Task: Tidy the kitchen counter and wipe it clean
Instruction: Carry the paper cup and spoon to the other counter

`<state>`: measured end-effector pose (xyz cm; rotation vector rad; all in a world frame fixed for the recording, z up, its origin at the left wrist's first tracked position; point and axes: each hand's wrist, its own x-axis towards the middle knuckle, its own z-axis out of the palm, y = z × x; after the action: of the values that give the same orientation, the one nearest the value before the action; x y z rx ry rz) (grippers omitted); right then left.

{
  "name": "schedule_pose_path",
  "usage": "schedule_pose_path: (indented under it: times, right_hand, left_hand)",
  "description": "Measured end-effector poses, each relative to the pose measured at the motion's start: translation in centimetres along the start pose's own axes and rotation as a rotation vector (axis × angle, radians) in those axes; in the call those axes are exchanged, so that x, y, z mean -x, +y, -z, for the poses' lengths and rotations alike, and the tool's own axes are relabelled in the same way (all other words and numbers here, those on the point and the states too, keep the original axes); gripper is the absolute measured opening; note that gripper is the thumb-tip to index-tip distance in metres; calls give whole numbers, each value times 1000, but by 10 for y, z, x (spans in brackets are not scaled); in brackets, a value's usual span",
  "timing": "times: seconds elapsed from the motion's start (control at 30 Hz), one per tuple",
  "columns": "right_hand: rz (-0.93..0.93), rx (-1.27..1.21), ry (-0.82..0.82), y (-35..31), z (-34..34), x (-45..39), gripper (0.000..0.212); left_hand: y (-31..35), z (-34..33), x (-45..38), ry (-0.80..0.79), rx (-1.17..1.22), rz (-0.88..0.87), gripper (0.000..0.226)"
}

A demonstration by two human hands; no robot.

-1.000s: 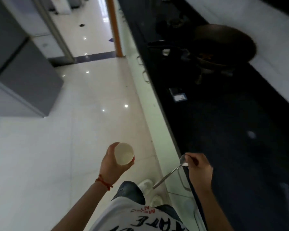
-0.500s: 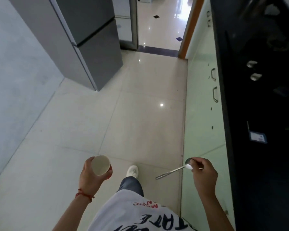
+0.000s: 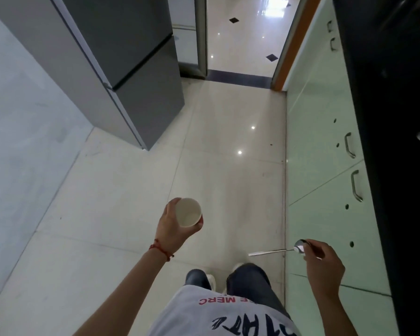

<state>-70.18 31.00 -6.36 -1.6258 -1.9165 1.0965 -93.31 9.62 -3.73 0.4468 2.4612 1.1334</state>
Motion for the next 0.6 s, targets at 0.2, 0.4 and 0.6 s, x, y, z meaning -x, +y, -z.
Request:
schedule_pose_path:
  times: [0.2, 0.4, 0.6]
  right_hand:
    - [-43, -17, 62, -33, -32, -91, 6]
    - [6, -36, -24, -103, -70, -204, 11]
    - [175, -40, -102, -195, -119, -312, 6]
  left_hand:
    - [33, -24, -110, -6, 2, -13, 76]
    - [72, -25, -201, 67, -4, 73, 76]
    - [104, -21, -291, 137, -5, 125, 75]
